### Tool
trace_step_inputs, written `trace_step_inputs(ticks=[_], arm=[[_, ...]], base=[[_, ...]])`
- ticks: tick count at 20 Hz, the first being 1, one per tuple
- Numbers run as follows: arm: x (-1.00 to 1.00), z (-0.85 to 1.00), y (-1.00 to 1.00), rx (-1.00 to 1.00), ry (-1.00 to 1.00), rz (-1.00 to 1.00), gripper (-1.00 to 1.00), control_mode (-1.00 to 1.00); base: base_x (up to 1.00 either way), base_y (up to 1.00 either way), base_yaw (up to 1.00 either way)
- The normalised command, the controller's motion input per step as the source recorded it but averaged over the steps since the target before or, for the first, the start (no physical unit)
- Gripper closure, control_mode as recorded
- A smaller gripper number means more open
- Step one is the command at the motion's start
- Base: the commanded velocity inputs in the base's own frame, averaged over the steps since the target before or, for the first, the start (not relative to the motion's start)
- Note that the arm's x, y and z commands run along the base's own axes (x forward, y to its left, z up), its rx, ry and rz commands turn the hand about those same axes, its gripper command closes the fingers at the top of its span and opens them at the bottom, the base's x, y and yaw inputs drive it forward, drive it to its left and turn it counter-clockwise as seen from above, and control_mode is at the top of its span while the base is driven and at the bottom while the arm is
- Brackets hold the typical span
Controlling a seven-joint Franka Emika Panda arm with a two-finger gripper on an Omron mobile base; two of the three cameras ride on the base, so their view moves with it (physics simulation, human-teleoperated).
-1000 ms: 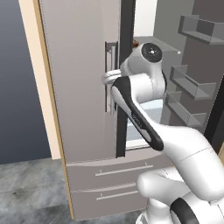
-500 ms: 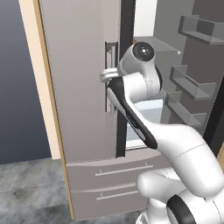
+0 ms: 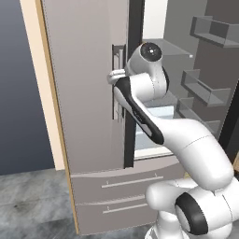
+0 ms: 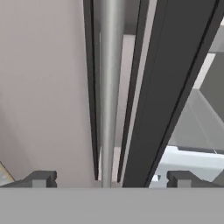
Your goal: Gather the lemon and mushroom from the fridge and place them on a tray on the dining counter. Then gather the steak and fish from the fridge and place them on the other tray.
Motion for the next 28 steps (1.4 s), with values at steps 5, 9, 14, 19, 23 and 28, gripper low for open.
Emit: trace_step_inputs(ticks=[5,9,14,19,23,28], arm=[[0.44,-0.02,0.1,0.0,0.02,0.0,-1.0,-1.0],[0.4,-0.03,0.02,0.0,0.04,0.0,-1.0,-1.0],[0.4,-0.09,0.0,0.0,0.03,0.0,-1.0,-1.0],[0.39,-0.13,0.02,0.0,0.02,0.0,-1.0,-1.0],[0.36,-0.16,0.04,0.0,0.0,0.0,-1.0,-1.0],[0.37,-0.19,0.09,0.0,0.0,0.0,-1.0,-1.0]], base=[[0.0,0.0,0.0],[0.0,0.0,0.0],[0.0,0.0,0.0],[0.0,0.0,0.0],[0.0,0.0,0.0],[0.0,0.0,0.0]])
